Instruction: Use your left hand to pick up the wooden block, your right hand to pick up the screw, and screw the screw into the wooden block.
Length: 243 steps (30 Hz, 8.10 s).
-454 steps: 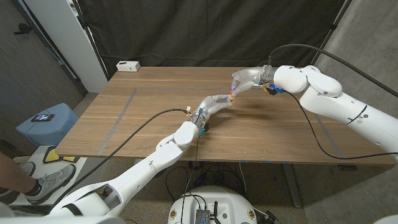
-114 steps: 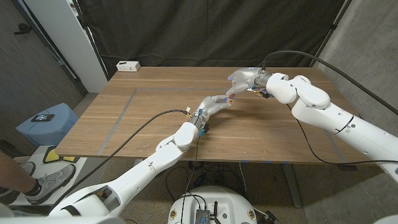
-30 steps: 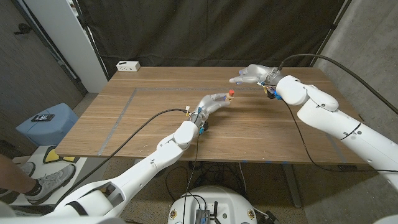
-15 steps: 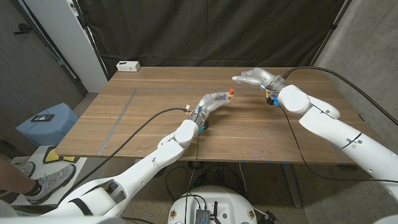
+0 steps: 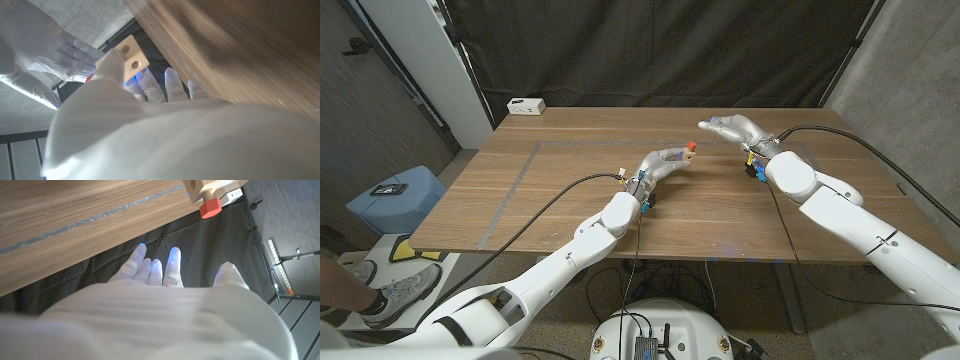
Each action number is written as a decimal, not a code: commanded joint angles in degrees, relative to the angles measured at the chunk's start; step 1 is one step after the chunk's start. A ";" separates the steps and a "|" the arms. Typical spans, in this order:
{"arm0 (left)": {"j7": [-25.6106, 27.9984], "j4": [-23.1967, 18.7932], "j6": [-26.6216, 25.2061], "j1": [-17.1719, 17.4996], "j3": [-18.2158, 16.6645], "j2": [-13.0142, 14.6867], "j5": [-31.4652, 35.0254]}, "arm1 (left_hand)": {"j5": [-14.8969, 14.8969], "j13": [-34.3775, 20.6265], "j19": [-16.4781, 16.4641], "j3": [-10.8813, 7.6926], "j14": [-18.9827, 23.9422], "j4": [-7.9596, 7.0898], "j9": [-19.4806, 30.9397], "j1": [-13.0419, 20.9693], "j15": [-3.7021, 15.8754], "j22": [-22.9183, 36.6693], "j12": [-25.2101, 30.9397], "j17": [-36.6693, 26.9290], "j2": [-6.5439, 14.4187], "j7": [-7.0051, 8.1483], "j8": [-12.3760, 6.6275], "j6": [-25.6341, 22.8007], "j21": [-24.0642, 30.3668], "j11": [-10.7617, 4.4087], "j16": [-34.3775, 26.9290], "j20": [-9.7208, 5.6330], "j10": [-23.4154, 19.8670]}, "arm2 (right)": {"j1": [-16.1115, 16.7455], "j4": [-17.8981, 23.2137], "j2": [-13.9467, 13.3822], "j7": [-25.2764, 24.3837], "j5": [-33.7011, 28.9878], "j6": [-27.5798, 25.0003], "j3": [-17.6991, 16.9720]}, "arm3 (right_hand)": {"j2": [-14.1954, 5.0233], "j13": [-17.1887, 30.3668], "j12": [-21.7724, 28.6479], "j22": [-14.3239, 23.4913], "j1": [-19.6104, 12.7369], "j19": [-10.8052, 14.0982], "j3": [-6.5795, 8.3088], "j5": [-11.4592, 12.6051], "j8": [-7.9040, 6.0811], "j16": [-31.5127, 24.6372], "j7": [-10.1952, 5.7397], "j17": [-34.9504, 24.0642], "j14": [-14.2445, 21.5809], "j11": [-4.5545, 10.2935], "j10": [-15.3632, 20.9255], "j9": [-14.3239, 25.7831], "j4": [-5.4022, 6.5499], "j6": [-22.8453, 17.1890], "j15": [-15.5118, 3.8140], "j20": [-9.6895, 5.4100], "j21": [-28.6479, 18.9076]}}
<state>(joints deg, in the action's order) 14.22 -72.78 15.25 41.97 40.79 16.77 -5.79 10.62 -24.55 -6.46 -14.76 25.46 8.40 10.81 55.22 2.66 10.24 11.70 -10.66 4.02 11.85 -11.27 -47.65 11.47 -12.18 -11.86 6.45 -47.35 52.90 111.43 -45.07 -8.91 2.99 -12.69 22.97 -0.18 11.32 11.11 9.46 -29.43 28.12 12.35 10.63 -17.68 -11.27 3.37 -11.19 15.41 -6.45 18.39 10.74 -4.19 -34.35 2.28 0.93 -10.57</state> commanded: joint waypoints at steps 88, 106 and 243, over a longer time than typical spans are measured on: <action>-4.26 14.86 5.95 -7.05 1.54 -6.12 -2.94 | 0.27 1.09 -0.05 -0.80 -0.08 -0.20 0.16 -1.95 4.95 0.23 -0.04 -0.19 -0.07 0.28 -0.32 -0.09 0.15 -0.45 0.27 0.59 0.33 | 4.60 -14.19 10.63 2.17 28.28 20.94 1.07 | -5.92 -0.88 -1.00 0.25 13.78 -27.57 -2.56 -0.53 7.07 0.71 -4.79 -0.87 -28.53 2.05 -28.66 -0.56 2.93 12.48 3.39 0.23 0.43; -4.56 16.37 6.14 -7.93 1.59 -6.58 -3.21 | 0.27 1.22 -0.06 -0.95 -0.07 -0.10 0.16 -1.99 4.92 0.23 0.02 -0.20 -0.07 0.26 -0.29 0.01 0.17 -0.45 0.23 0.53 0.34 | 3.09 -15.31 10.80 3.36 28.65 20.40 1.66 | -6.10 -0.87 -0.74 0.23 14.14 -27.52 -2.42 -0.51 6.59 0.49 -4.70 -0.76 -28.83 2.04 -29.09 -0.54 2.89 10.78 3.30 0.68 0.11; -5.45 15.60 4.55 -7.07 1.34 -7.08 -5.38 | 0.32 1.48 -0.16 -1.53 0.22 0.14 0.16 -2.19 4.75 0.24 0.40 -0.25 0.02 -0.10 -0.34 0.01 0.22 -0.43 -0.05 0.57 0.49 | 8.80 -7.15 5.82 -0.11 28.67 16.62 -0.72 | -7.34 -1.00 0.46 0.16 13.90 -22.08 -0.18 -0.41 4.93 -0.48 -6.81 0.05 -26.06 6.31 -24.54 -0.48 0.76 -2.82 -0.61 0.55 -0.66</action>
<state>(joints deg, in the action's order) 8.87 -57.39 19.72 35.00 42.02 9.78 -11.10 10.62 -22.99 -6.46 -15.96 25.46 8.47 10.82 53.36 2.66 10.24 11.88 -10.79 3.91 11.75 -11.17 -46.89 11.47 -12.49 -11.65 6.45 -47.05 61.25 103.75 -39.07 -8.13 31.52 4.61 22.71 -7.27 10.13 11.25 9.46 -15.86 5.55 11.73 10.16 -12.34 -11.30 -3.48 -11.20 -9.80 -0.10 -6.54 10.03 -3.40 -36.76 2.09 1.64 -10.85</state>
